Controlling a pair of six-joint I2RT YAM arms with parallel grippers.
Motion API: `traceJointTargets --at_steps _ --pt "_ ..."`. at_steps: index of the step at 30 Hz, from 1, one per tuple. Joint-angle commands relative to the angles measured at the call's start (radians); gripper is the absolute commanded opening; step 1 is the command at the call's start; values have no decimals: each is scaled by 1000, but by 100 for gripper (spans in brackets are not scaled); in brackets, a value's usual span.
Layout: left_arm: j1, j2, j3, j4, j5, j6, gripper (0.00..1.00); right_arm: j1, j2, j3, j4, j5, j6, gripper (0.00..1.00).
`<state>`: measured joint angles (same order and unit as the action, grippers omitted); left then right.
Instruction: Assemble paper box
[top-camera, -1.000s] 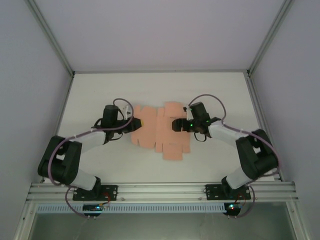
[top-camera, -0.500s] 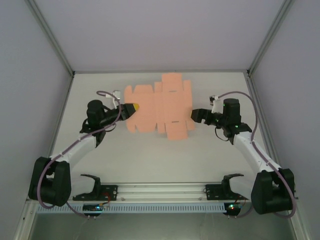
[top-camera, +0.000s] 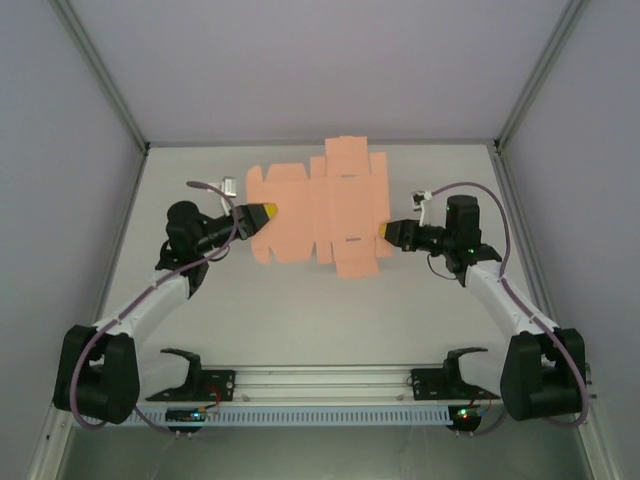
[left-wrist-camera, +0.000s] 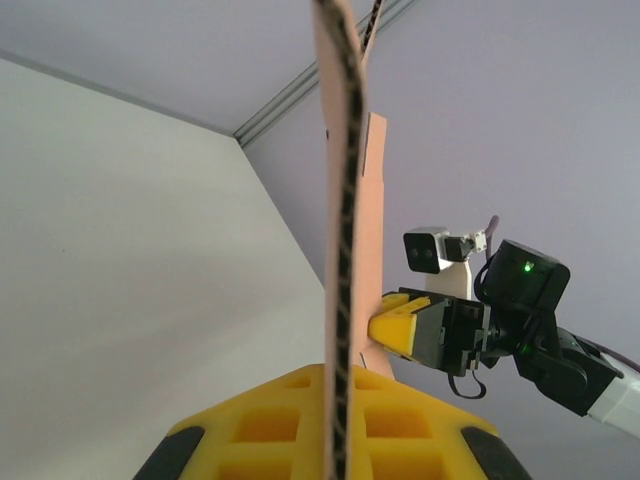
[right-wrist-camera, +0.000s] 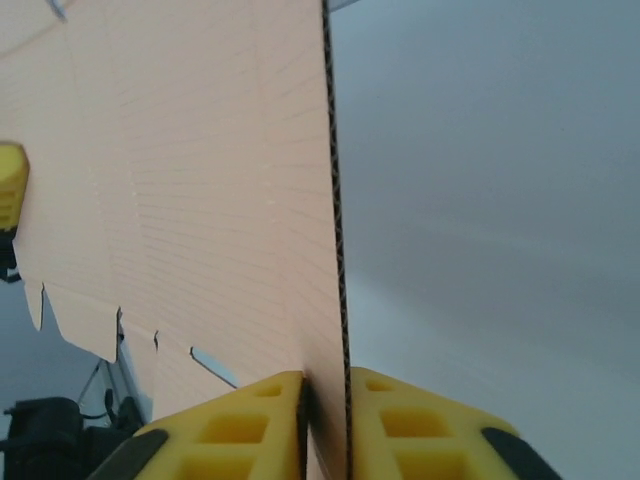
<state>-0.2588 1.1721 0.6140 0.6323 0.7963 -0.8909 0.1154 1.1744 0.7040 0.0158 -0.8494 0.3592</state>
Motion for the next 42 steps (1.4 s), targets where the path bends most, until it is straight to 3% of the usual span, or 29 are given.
traceJointTargets --at_steps 1,4,8,11,14,20,24,29,39,42 --pt "3 -23 -14 20 0 28 0 -3 -3 18 18 -59 -44 15" --pt "4 -25 -7 -32 -19 66 0 -2 -5 25 13 -78 -67 12" --pt "4 -27 -6 -66 -30 93 1 3 -9 30 8 -74 -102 0" --pt "4 -46 8 -197 -91 155 39 20 -7 48 -51 -6 -130 0" --pt "3 -75 11 -361 -194 227 98 49 6 80 -162 86 -218 0" --pt "4 -155 18 -714 -521 330 100 159 83 134 -310 343 -378 0" --pt "4 -186 45 -850 -620 374 100 262 162 177 -347 595 -493 0" --pt "3 -170 68 -838 -564 405 100 412 247 187 -235 942 -685 0" --pt "0 1 189 -732 -388 401 100 611 359 121 117 1298 -1178 0" --pt "-9 62 266 -748 -350 408 100 655 413 99 222 1356 -1302 0"
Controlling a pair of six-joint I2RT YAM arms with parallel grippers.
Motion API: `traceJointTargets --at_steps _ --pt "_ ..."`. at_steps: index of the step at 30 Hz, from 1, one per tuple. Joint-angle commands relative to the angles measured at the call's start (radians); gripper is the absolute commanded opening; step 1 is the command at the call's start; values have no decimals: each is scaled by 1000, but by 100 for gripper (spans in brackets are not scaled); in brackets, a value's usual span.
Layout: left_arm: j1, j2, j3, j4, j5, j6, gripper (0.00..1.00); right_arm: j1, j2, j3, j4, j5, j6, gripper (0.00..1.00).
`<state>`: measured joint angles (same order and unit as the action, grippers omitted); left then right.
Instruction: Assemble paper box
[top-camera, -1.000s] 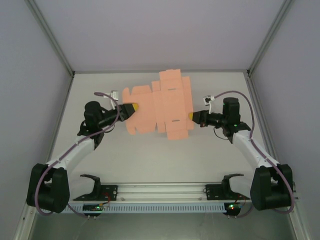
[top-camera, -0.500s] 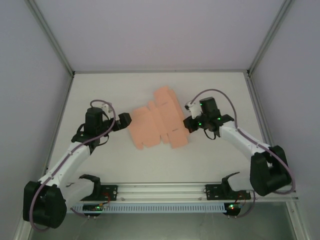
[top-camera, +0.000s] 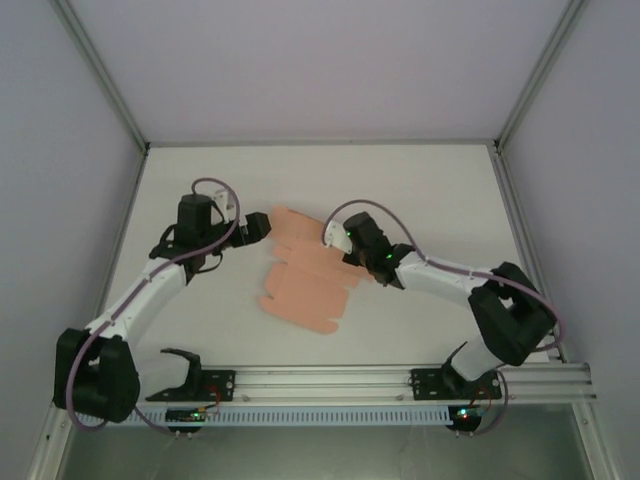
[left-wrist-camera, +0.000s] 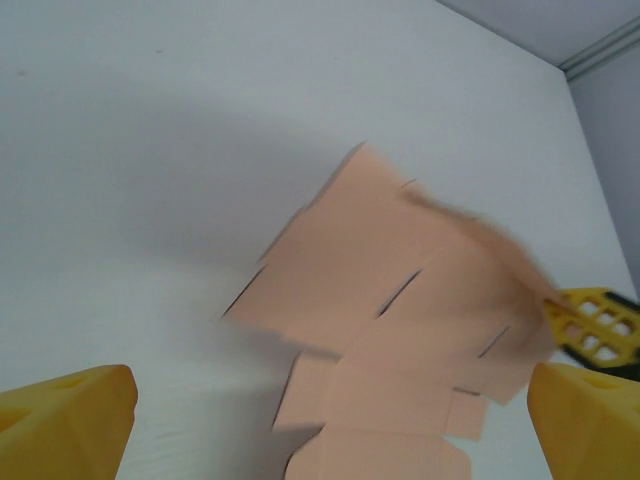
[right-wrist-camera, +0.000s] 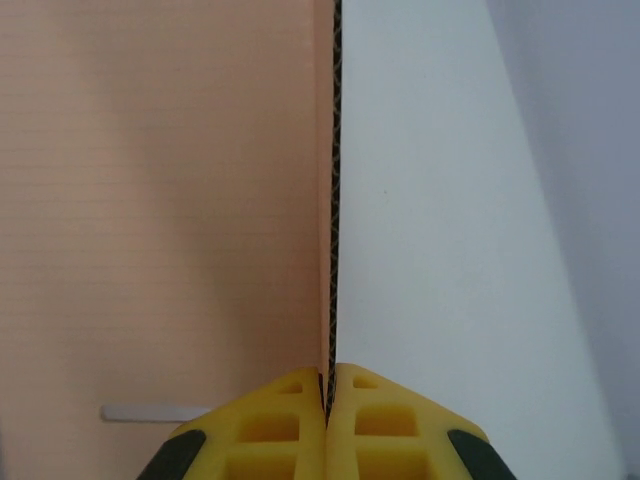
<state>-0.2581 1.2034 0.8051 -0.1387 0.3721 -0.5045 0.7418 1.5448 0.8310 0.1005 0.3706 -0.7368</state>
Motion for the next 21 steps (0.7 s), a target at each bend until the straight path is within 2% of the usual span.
traceJointTargets --at_steps 1,7,13,18,21 --pt "-16 51 100 14 78 20 100 40 57 -32 164 142 -241 0" --pt "-62 172 225 -76 89 35 100 69 66 -69 270 83 -301 0" --pt "-93 248 229 -93 116 0 100 70 71 -77 288 89 -302 0" --pt "-119 278 213 -88 159 -30 87 67 66 -81 297 85 -279 0" --pt "-136 279 203 -98 165 -25 84 68 69 -82 300 99 -250 0"
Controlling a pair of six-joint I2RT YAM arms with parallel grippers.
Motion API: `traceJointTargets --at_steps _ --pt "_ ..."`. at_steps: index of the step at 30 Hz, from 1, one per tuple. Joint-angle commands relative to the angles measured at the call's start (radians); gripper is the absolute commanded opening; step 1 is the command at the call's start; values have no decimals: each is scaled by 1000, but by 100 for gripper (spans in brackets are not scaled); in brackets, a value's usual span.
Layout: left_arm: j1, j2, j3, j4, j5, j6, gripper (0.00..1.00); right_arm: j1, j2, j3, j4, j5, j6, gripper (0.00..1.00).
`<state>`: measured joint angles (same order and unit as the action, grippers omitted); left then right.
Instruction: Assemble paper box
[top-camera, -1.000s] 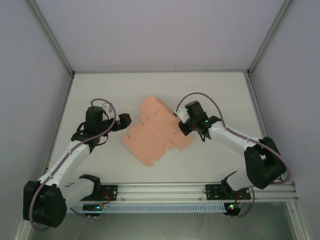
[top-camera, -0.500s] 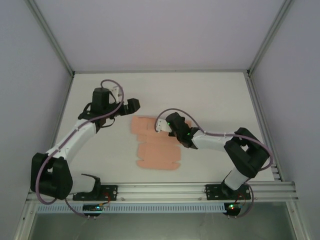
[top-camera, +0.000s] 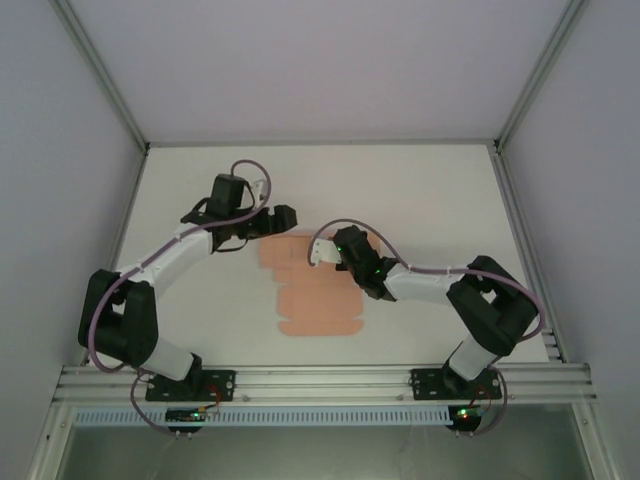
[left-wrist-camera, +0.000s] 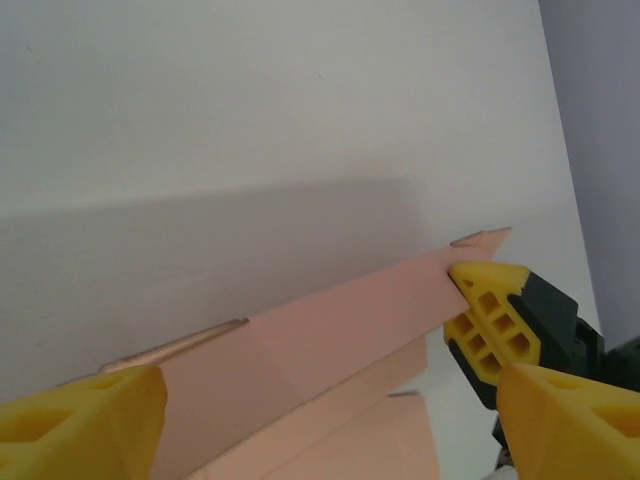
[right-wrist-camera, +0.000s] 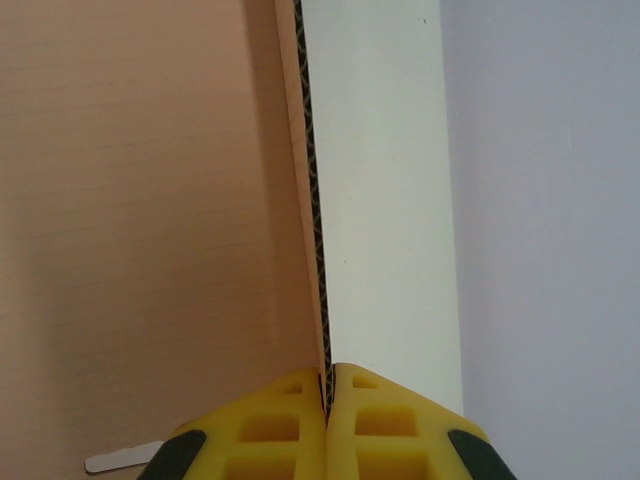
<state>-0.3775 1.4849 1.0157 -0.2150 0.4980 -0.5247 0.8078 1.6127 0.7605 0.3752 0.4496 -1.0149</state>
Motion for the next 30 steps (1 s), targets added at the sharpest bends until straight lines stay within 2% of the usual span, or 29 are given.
traceJointTargets --at_steps 1,3,6,10,16,24,27,30 --pt "-19 -1 -10 -29 23 -8 84 1 1 -13 27 25 34 0" --pt "-18 6 -25 -27 8 -22 83 1 4 -12 27 33 47 0" --pt "-24 31 -41 -1 45 -43 77 2 9 -13 42 42 76 0" --pt "-43 64 -44 40 74 -58 73 9 1 -35 86 28 92 0" --pt "-52 125 -56 189 195 -136 62 13 5 -38 91 0 110 0" --pt "-58 170 -73 323 188 -232 37 27 13 -61 114 -50 107 0" --pt "-58 175 -78 339 166 -244 32 29 11 -70 120 -64 107 0" --pt "-58 170 -90 359 153 -255 31 30 9 -75 118 -66 106 0"
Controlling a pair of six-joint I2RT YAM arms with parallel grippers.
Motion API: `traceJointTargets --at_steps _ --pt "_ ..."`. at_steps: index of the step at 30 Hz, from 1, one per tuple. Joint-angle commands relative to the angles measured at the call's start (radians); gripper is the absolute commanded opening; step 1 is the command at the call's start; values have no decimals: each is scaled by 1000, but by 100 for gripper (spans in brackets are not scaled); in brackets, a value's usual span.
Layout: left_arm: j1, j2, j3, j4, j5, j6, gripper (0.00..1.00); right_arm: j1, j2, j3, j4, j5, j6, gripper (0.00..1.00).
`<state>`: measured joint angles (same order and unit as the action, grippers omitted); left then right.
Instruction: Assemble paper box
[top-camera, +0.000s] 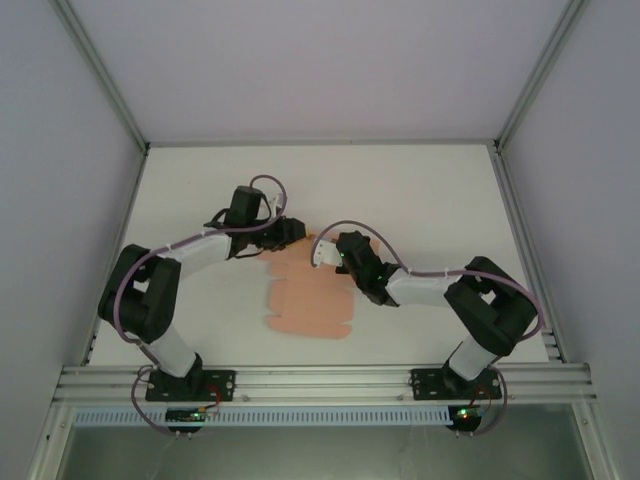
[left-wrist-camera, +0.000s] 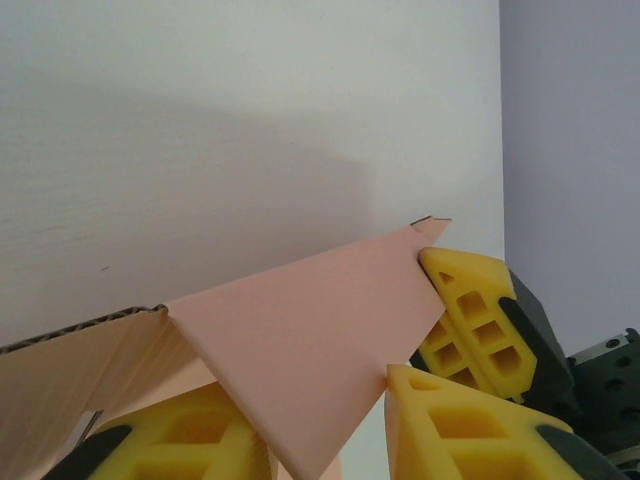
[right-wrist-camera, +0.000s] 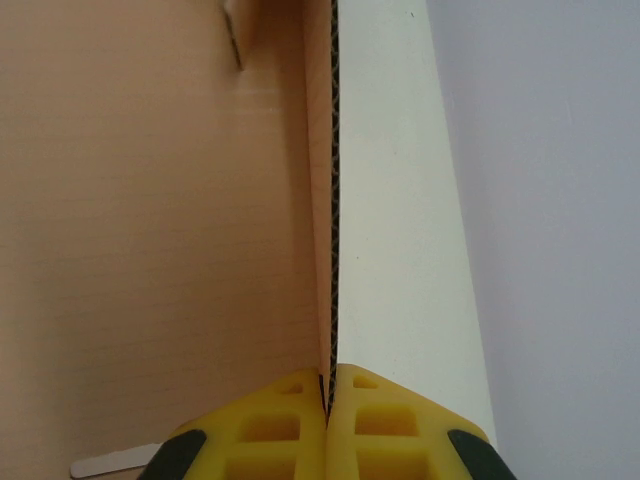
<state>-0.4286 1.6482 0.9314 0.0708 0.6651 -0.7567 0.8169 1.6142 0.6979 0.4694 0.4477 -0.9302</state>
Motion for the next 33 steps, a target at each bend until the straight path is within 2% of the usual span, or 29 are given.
traceJointTargets --at_steps 1,9,12,14,19,22,25,33 --pt "-7 1 -11 76 -28 -22 31 20 5 -17 25 -66 22 0" --pt "-3 -58 -71 146 -24 -38 35 21 -4 -22 45 -55 27 0" --pt "6 -98 -99 145 -18 -26 51 19 -14 -18 40 -38 36 0" --pt "11 -142 -106 75 -37 21 62 16 -22 -17 38 -22 38 0" --pt "17 -315 -143 -137 -205 155 100 -1 -50 -7 45 25 36 0" --pt "37 -408 -176 -247 -335 190 100 -15 -75 -6 47 22 42 0" --pt "82 -454 -213 -322 -417 190 100 -24 -91 -9 65 27 58 0" --pt "137 -430 -273 -350 -559 171 100 -31 -102 -29 143 46 29 0"
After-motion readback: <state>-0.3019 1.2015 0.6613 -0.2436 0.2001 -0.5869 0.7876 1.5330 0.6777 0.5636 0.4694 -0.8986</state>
